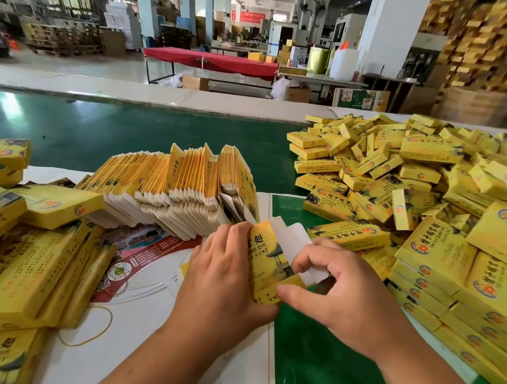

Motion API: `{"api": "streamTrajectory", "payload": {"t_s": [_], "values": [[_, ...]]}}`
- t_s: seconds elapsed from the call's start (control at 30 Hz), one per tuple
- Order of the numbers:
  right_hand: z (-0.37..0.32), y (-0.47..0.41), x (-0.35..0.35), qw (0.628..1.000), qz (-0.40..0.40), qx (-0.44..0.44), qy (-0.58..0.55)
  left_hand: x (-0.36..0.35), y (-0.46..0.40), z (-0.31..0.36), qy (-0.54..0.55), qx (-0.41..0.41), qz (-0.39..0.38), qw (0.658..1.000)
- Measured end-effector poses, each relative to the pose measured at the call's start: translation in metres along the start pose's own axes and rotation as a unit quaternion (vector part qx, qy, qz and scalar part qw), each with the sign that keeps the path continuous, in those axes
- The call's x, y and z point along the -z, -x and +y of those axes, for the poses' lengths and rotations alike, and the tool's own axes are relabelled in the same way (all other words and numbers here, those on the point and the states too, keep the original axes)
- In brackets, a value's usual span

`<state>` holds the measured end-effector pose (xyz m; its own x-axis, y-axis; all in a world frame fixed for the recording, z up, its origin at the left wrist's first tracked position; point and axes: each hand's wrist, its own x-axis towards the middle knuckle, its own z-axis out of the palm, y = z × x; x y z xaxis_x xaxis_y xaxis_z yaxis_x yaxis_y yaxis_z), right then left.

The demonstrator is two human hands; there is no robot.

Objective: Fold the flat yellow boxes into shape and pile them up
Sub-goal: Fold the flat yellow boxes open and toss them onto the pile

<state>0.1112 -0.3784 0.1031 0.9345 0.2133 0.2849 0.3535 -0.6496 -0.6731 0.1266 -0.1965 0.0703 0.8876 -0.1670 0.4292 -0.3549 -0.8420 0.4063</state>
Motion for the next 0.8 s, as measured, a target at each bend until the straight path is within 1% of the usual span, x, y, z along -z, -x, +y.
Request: {"api": "streamTrajectory", "payload": {"t_s": [0.07,0.13,0.2,0.27,0.33,0.4,0.5,0.57,0.63,0.7,0.77,0.8], "values": [[0.002,-0.001,0.003,0.999,-0.033,-0.012,-0.008,0.001,0.001,0.000,0.008,0.000,-0.006,1.000],[0.004,-0.002,0.005,0.996,-0.082,-0.031,-0.012,0.002,0.003,0.002,0.012,-0.005,-0.016,1.000],[0.006,-0.003,0.006,0.991,-0.130,-0.028,-0.021,0.002,0.004,0.003,0.008,-0.014,-0.028,0.999],[0.005,-0.003,0.008,0.989,-0.143,-0.015,-0.026,0.002,0.005,0.004,0.010,-0.018,-0.041,0.999],[0.004,-0.003,0.012,0.993,-0.109,0.015,-0.033,0.002,0.004,0.005,0.026,-0.019,-0.046,0.998],[0.003,-0.002,0.013,0.997,-0.051,0.048,-0.034,0.003,0.004,0.007,0.040,-0.019,-0.048,0.998],[0.002,-0.001,0.010,0.997,0.003,0.061,-0.051,0.006,0.006,0.010,0.067,-0.022,-0.049,0.996],[0.001,0.001,0.007,0.995,0.040,0.070,-0.065,0.009,0.007,0.012,0.102,-0.020,-0.055,0.993],[-0.001,0.001,0.001,0.989,0.084,0.075,-0.100,0.013,0.006,0.014,0.166,-0.005,-0.066,0.984],[-0.002,0.001,-0.007,0.979,0.100,0.057,-0.168,0.017,0.005,0.016,0.275,0.030,-0.087,0.957],[-0.001,0.001,-0.016,0.971,0.094,0.021,-0.217,0.021,0.003,0.019,0.385,0.069,-0.123,0.912],[-0.001,0.000,-0.019,0.968,0.078,0.004,-0.238,0.022,0.002,0.020,0.427,0.079,-0.138,0.890]]}}
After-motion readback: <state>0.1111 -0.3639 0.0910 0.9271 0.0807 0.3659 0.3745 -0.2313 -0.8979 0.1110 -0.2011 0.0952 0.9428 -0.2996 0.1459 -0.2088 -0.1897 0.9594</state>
